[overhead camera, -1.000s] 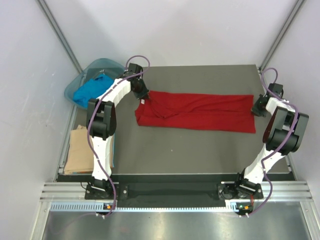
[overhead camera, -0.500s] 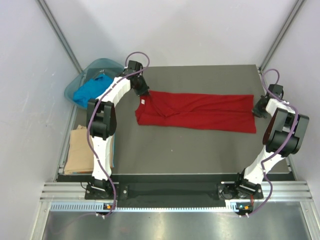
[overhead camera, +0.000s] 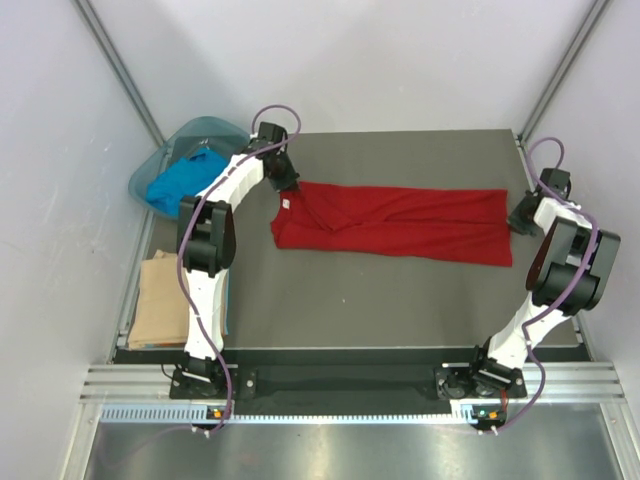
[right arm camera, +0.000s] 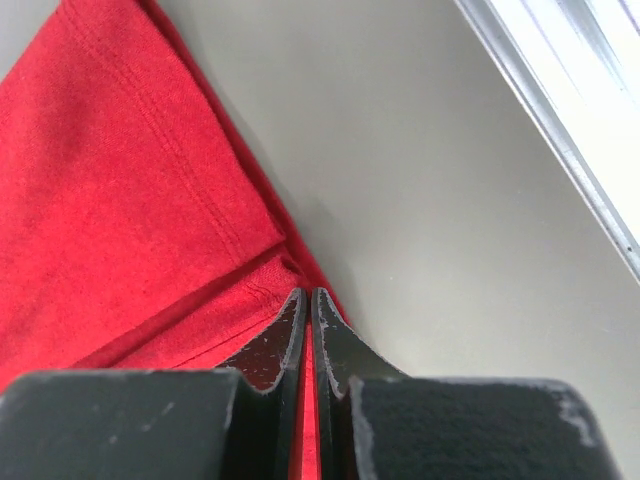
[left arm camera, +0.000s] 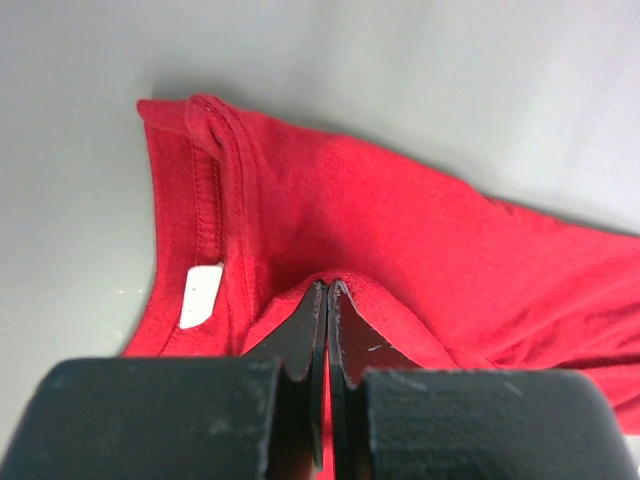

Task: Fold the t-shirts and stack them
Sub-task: Fold the tshirt

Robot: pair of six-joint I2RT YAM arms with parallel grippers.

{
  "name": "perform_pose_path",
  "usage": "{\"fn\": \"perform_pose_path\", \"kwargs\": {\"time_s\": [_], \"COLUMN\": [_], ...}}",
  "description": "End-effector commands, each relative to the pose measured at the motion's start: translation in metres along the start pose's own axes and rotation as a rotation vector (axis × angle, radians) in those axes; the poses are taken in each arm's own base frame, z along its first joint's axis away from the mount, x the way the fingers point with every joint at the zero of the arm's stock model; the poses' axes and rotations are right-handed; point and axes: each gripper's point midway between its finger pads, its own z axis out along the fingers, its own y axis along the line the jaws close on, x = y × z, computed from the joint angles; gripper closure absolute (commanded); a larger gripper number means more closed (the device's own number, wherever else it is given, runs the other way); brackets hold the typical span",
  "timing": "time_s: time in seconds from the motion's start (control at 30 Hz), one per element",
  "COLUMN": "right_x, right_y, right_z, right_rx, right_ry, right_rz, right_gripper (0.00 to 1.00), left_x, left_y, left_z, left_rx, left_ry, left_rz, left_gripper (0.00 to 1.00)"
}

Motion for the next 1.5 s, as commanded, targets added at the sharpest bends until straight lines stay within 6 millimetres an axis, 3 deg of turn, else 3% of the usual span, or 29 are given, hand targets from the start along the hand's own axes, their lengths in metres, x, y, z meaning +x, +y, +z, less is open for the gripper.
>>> {"fn": "perform_pose_path", "kwargs": {"time_s": [0.0, 0.47, 0.57, 0.7, 0.87, 0.97, 1.03, 1.1, 1.13, 1.17, 1.27, 1.3, 1.33, 1.37, 1.4, 1.43, 1.47], "right_x": [-0.03, -0.025, -0.029, -0.036, -0.036, -0.028, -0.023, -0.006, 0.001, 0.015, 0.047, 0.07, 0.078, 0.099, 0.107, 0.108, 0.125], "right_y": [-0.007, 0.003, 0.005, 0.01, 0.041, 0.088, 0.111, 0.147, 0.16, 0.189, 0.24, 0.267, 0.282, 0.302, 0.311, 0.323, 0.336], "right_z": [-0.014, -0.001, -0.006, -0.028, -0.058, -0.079, -0.091, -0.103, -0.107, -0.117, -0.134, -0.144, -0.15, -0.155, -0.157, -0.162, -0.169], "right_rx": [0.015, -0.047, -0.053, -0.06, -0.119, -0.238, -0.309, -0.409, -0.442, -0.504, -0.613, -0.676, -0.709, -0.748, -0.758, -0.766, -0.794], "right_ry": [-0.118, -0.088, -0.091, -0.112, -0.166, -0.215, -0.226, -0.209, -0.211, -0.225, -0.25, -0.26, -0.274, -0.283, -0.284, -0.305, -0.296], "right_rz": [0.027, 0.026, 0.034, 0.044, -0.016, -0.12, -0.172, -0.254, -0.288, -0.358, -0.518, -0.625, -0.671, -0.755, -0.791, -0.818, -0.865], "right_gripper": [1.0, 0.98, 0.86, 0.65, 0.57, 0.57, 0.56, 0.56, 0.56, 0.55, 0.55, 0.56, 0.57, 0.57, 0.57, 0.57, 0.57], "left_x": [-0.029, -0.025, -0.023, -0.024, -0.029, -0.038, -0.04, -0.04, -0.04, -0.04, -0.05, -0.057, -0.057, -0.054, -0.06, -0.06, -0.048], "left_y": [-0.012, -0.005, -0.013, -0.028, -0.04, -0.053, -0.05, -0.044, -0.044, -0.045, -0.05, -0.051, -0.049, -0.038, -0.039, -0.034, -0.018], "left_z": [-0.004, 0.012, 0.014, 0.018, 0.02, 0.013, 0.008, 0.0, -0.005, -0.009, -0.039, -0.057, -0.066, -0.071, -0.093, -0.101, -0.099], "left_rx": [0.032, 0.014, 0.057, 0.125, 0.182, 0.243, 0.211, 0.183, 0.183, 0.187, 0.195, 0.196, 0.183, 0.157, 0.158, 0.15, 0.119], "left_ry": [-0.098, -0.088, -0.075, -0.053, -0.053, -0.059, -0.057, -0.051, -0.056, -0.059, -0.1, -0.125, -0.13, -0.124, -0.162, -0.172, -0.142], "left_rz": [0.008, 0.0, -0.002, -0.007, -0.007, 0.004, 0.007, 0.025, 0.045, 0.057, 0.092, 0.096, 0.095, 0.082, 0.079, 0.064, 0.041], "left_gripper": [1.0, 1.0, 1.0, 1.0, 0.98, 0.96, 0.84, 0.73, 0.59, 0.58, 0.57, 0.57, 0.57, 0.57, 0.57, 0.57, 0.57]}}
